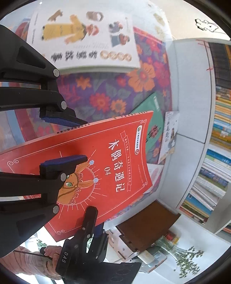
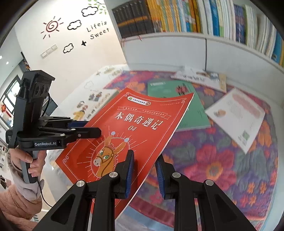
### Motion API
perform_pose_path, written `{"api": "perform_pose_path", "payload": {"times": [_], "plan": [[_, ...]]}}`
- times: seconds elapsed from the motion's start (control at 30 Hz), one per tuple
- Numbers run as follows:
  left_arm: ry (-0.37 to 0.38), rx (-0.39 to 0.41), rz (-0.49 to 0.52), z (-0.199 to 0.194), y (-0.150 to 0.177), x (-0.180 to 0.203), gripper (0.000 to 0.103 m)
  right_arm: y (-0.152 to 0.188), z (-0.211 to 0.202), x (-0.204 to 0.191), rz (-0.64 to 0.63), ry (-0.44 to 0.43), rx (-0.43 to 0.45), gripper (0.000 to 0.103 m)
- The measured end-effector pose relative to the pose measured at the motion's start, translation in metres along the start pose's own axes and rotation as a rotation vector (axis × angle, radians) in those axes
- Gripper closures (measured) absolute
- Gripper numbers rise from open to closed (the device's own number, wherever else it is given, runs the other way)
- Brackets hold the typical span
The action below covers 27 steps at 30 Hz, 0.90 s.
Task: Organize books
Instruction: 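Carry the red book over to the book stack with the right gripper, then lower the red book onto the stack with the right gripper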
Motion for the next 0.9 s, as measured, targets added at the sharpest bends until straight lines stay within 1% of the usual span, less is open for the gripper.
{"api": "perform_pose_path", "payload": {"times": [0.17, 0.33, 0.67, 0.9], "plan": [[-0.032, 0.023, -0.01, -0.022, -0.009, -0.024, 0.075, -0.022, 0.0, -0.025, -0.055, 0.005, 0.035, 0.08], [-0.048, 0.052, -0.04, -0.044, -0.015, -0.054, 0.075, -0.044, 0.011, -0.05, -0.092, -0.019, 0.052, 0.08], [-0.063, 0.104, -0.131, -0.077, -0.018, -0.124, 0.074, -0.086, 0.042, -0.109, -0.182, -0.056, 0.048, 0.08], [-0.08, 0.109, -0.198, -0.082, -0.01, -0.172, 0.074, -0.106, 0.073, -0.142, -0.219, -0.084, 0.02, 0.08]]}}
Point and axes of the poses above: each gripper's, at about its wrist camera, not at the fingertips, and z roughly the way its jaws point, x to its right, y to its underside, the point moved 10 cm from there along z, roughly the way its jaws point, and after that the axes turned 10 degrees about -x, right-handed, at the moved point
